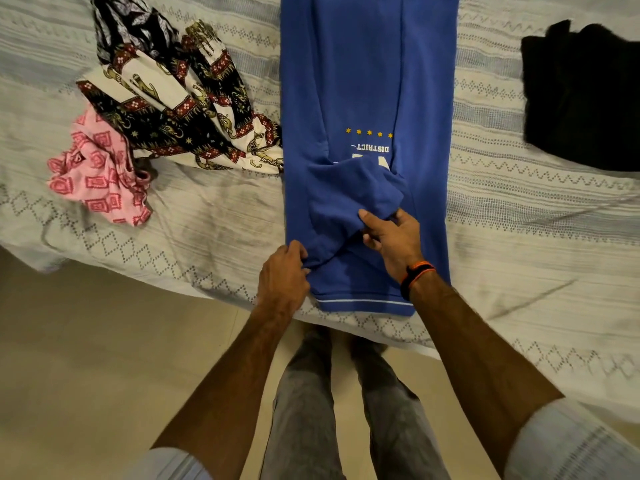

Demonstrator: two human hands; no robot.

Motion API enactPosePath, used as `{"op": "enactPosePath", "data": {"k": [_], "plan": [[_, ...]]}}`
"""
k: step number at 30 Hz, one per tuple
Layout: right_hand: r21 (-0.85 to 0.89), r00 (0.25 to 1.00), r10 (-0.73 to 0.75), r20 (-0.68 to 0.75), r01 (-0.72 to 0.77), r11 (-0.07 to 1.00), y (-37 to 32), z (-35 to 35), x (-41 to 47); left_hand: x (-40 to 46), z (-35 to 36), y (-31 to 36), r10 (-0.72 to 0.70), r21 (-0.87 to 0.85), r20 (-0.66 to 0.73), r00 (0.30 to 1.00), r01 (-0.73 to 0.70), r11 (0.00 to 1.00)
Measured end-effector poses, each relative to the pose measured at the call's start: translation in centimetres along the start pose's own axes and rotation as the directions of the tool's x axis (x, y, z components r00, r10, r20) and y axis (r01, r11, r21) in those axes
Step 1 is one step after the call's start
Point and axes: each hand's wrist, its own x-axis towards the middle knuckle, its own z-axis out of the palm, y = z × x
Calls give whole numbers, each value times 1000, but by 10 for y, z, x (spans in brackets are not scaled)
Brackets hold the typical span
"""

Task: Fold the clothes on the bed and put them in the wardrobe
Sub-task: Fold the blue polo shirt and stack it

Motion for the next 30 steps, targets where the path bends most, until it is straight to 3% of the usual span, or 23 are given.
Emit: {"op": "enactPosePath", "data": {"k": [4, 6, 10, 13, 15, 18, 21, 23, 25, 28, 30], "plan": [[-32, 979, -37, -200, 31, 999, 4, -8, -4, -6, -11, -10, 61, 32, -92, 994, -59, 998], [-82, 953, 31, -301, -58, 995, 9, -12, -4, -7, -14, -15, 80, 110, -86, 993, -70, 991], [-178, 938, 207, -278, -262, 948, 15, -16, -1, -7, -12, -15, 51, 194, -14, 999, -47, 980], [-290, 922, 29, -387, -152, 945, 18, -20, 8, -7, -9, -16, 23, 197, -8, 1000, -21, 980], [-260, 900, -93, -425, -23, 965, 19, -22, 6, -6, -8, -18, 10, 206, -17, 1000, -6, 979], [-280, 903, -64, -425, -64, 958, 27, -29, 2, -7, -6, -15, -15, 256, -11, 1000, 17, 967], [-423, 918, 78, -389, -253, 870, 35, -32, -1, -5, -5, -12, -45, 332, 42, 998, 29, 943], [-606, 904, -12, -427, -277, 746, 32, -29, -3, -1, -8, -8, -74, 363, 80, 994, 40, 931], [-733, 889, -183, -420, -213, 646, 26, -25, -3, 3, -13, -2, -85, 355, 72, 994, 54, 933], [-702, 915, -295, -274, 19, 712, 18, -20, 9, 9, -14, 7, -21, 149, -67, 998, 30, 988], [-694, 936, -309, -170, 109, 711, 12, -18, 22, 15, -8, 12, 94, 61, -127, 988, -87, 994]]}}
